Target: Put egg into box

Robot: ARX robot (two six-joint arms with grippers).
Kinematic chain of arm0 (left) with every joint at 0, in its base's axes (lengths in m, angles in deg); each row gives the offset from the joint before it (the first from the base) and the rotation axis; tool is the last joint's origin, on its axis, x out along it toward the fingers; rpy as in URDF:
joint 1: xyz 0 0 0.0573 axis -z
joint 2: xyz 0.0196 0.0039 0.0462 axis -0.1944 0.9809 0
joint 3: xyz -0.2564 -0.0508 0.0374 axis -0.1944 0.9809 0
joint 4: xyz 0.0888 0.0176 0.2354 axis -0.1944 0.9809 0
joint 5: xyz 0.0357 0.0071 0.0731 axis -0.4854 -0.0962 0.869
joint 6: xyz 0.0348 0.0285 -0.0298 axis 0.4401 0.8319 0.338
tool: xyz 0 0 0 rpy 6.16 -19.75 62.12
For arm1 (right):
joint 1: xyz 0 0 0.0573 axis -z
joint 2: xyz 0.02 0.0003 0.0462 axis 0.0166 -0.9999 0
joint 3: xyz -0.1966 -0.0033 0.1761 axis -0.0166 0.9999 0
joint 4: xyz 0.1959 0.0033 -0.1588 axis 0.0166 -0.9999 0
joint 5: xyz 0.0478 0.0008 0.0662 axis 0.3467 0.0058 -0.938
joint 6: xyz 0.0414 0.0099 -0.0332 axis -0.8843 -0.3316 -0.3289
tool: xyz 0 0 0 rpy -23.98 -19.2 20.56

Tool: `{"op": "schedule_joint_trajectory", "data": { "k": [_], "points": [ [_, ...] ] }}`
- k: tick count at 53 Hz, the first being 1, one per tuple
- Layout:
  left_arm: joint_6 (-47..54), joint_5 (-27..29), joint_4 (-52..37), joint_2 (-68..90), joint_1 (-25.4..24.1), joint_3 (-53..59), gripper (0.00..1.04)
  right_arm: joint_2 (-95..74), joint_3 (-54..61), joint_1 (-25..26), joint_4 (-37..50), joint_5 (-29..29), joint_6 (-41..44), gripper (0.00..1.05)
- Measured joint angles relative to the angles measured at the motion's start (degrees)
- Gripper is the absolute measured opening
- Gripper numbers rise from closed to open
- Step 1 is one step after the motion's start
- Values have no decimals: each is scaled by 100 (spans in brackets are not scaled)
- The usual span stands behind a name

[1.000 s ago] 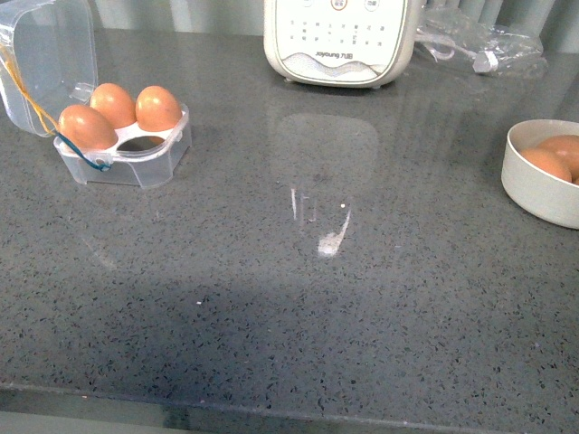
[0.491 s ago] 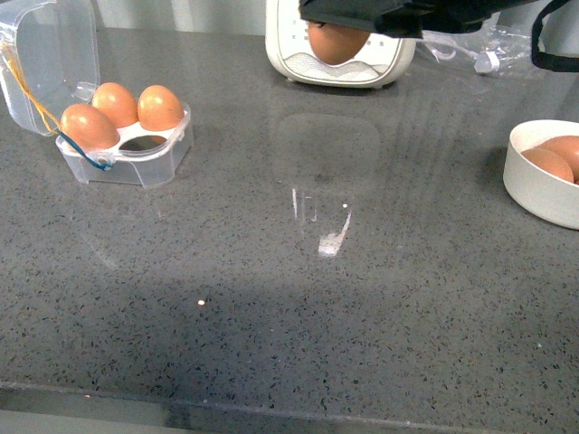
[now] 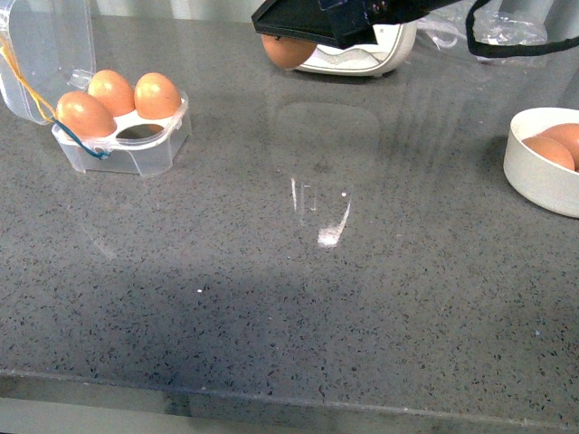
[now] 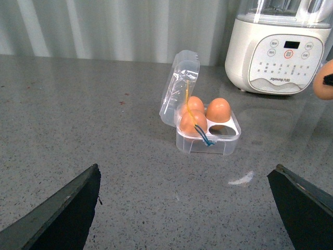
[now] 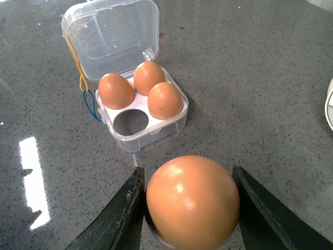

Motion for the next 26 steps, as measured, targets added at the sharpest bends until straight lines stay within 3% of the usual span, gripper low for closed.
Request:
{"op": "schedule_joint_trajectory", "data": {
  "k": [26],
  "points": [
    [0, 0, 0, 0, 0, 0, 98, -1504, -1821, -675, -44, -24, -431, 42]
  ]
}}
